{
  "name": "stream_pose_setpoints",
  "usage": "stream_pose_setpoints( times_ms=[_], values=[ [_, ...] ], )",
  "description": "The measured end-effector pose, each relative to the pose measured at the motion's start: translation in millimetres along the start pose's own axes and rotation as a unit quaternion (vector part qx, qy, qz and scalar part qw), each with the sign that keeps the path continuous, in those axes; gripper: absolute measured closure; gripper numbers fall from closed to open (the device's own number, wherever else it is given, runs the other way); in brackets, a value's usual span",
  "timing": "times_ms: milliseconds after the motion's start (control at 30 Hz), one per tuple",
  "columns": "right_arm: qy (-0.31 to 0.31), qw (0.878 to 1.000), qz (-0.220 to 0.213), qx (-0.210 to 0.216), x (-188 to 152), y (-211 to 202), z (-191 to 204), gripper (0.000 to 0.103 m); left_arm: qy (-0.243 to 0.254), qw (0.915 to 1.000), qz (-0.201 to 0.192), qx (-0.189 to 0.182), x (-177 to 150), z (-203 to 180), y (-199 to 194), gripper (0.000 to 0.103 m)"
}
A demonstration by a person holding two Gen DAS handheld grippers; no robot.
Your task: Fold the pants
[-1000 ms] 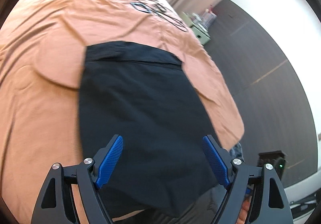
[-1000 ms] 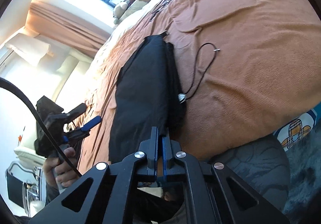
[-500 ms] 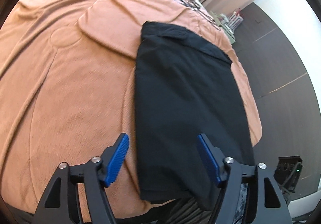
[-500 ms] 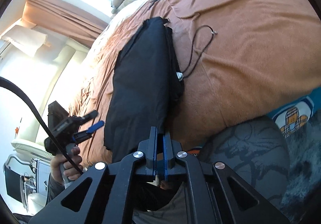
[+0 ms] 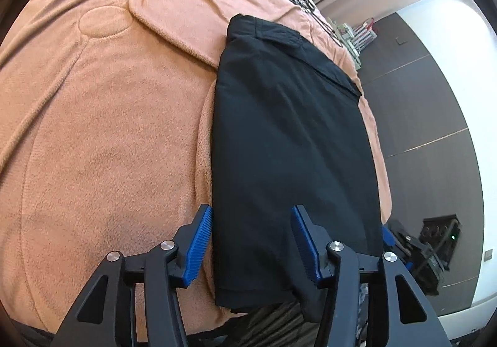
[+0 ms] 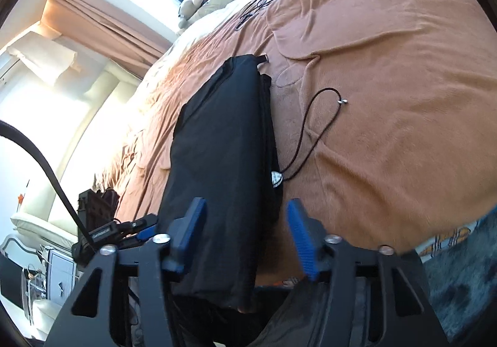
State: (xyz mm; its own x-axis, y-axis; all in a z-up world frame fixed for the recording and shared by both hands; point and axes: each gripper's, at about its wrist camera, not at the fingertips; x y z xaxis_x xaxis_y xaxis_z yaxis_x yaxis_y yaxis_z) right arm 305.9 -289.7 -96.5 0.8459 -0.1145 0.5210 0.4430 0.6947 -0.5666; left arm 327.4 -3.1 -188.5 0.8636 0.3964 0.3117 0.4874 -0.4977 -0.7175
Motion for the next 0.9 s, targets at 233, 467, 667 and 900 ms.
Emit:
stream_pose_setpoints(
  times_ms=[233,467,667,900],
  values=[
    [0.012,1.000,0.024,-0.015,7.7,30.0,-3.9,0.077,-0.015,0.9997,0.015,-0.014,-6.7,3.1,4.9,0.049],
    [0.046,0.998,0.034,-0.014,6.4,41.4,-13.3,0.077,-0.029,0.9987,0.028,-0.031,-20.1,7.1,5.9,0.066],
    [0.050,0.998,0.037,-0.015,4.9,41.4,-8.4,0.077,-0.029,0.9990,0.008,-0.035,-23.9,9.4,-13.4,0.093],
    [0.045,0.997,0.061,-0.005,-9.3,51.6,11.4,0.081,-0.026,0.9994,0.002,-0.020,-14.0,16.3,-33.9,0.094]
  ],
)
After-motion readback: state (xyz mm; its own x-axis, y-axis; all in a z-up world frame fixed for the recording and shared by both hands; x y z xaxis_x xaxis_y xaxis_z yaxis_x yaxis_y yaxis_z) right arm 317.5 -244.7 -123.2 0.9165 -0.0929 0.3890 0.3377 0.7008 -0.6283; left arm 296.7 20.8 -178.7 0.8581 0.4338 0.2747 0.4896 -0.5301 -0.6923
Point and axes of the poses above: each gripper's, at about its wrist camera, not at the fingertips, and y roughly the way its jaws point, z to its left, x to its top, and after that the axes turned 3 degrees about y, right-handed
